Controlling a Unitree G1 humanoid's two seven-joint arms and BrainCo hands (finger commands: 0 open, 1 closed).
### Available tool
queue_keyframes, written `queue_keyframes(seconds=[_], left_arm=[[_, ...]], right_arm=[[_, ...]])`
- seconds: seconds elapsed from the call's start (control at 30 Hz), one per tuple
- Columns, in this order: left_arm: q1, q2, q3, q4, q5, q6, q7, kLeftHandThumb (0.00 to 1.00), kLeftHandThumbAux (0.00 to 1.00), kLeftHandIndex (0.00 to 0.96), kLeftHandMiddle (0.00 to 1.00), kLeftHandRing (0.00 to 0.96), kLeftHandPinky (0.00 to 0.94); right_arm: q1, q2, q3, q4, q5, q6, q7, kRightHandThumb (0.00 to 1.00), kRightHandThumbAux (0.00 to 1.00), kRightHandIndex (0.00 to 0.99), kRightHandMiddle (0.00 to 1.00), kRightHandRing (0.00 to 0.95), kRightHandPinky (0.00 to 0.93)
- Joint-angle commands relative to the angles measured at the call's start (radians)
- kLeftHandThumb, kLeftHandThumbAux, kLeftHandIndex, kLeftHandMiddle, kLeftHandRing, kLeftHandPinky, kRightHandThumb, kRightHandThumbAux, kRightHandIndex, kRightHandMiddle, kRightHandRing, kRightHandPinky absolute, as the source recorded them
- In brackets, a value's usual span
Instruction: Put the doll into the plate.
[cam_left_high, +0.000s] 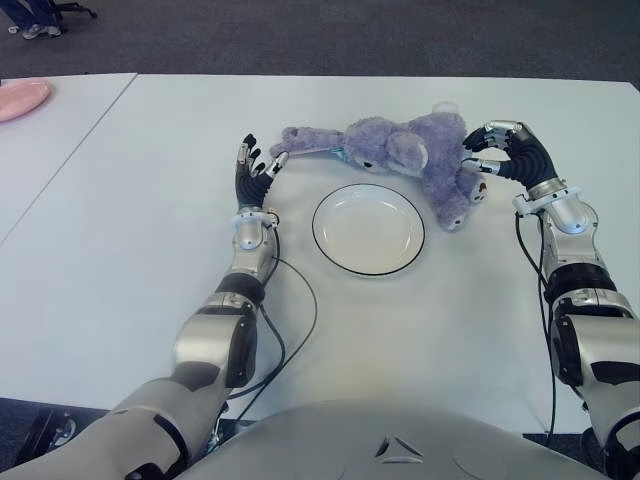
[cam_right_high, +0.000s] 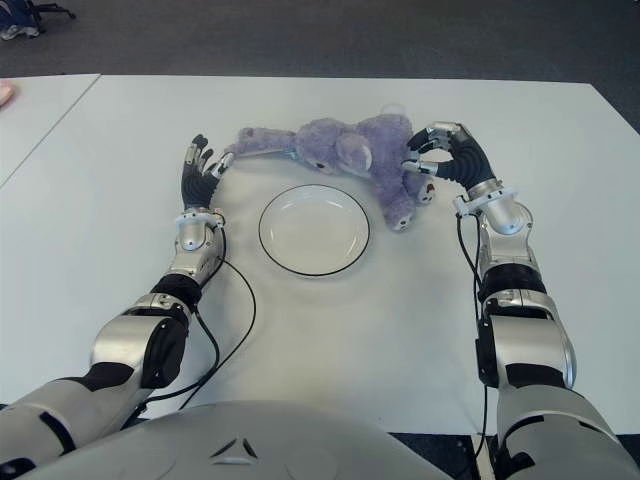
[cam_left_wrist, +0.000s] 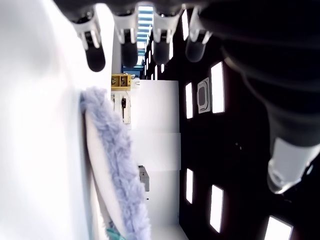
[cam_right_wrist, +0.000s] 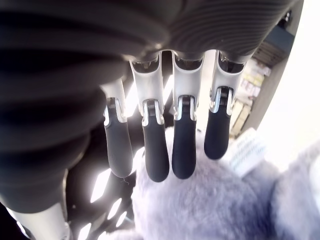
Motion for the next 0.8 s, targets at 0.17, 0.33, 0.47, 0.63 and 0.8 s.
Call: queue_keyframes(seconds=[0.17, 0.33, 0.47, 0.63, 0.8], left_arm=[[0.283, -0.070, -0.004, 0.189, 0.016, 0.037, -0.028, 0.000, 0.627, 0.084, 0.079, 0.087, 0.132], [0.282, -0.069, -0.003, 0.189, 0.016, 0.037, -0.030, 0.000, 0.622, 0.082, 0.079, 0.085, 0.128], [0.281, -0.069, -0.003, 0.190, 0.015, 0.037, -0.033, 0.000, 0.623, 0.080, 0.077, 0.082, 0.125], [0.280, -0.070, -0.002, 0.190, 0.015, 0.039, -0.032, 0.000, 0.627, 0.079, 0.075, 0.079, 0.126], [0.278, -0.071, 0.000, 0.191, 0.013, 0.041, -0.032, 0.000, 0.632, 0.082, 0.074, 0.078, 0.128]], right_arm=[[-0.177, -0.042, 0.071, 0.074, -0.276, -0.072, -0.351, 0.080, 0.623, 0.255, 0.159, 0.114, 0.060], [-0.218, -0.065, 0.115, 0.093, -0.380, -0.039, -0.474, 0.079, 0.532, 0.151, 0.062, 0.029, 0.008], [-0.250, -0.082, 0.147, 0.111, -0.447, -0.017, -0.563, 0.091, 0.467, 0.081, 0.016, 0.007, 0.001], [-0.274, -0.095, 0.172, 0.133, -0.498, -0.003, -0.646, 0.117, 0.393, 0.014, 0.002, 0.000, 0.000], [-0.287, -0.096, 0.185, 0.154, -0.513, 0.002, -0.687, 0.130, 0.371, 0.002, 0.000, 0.000, 0.000]])
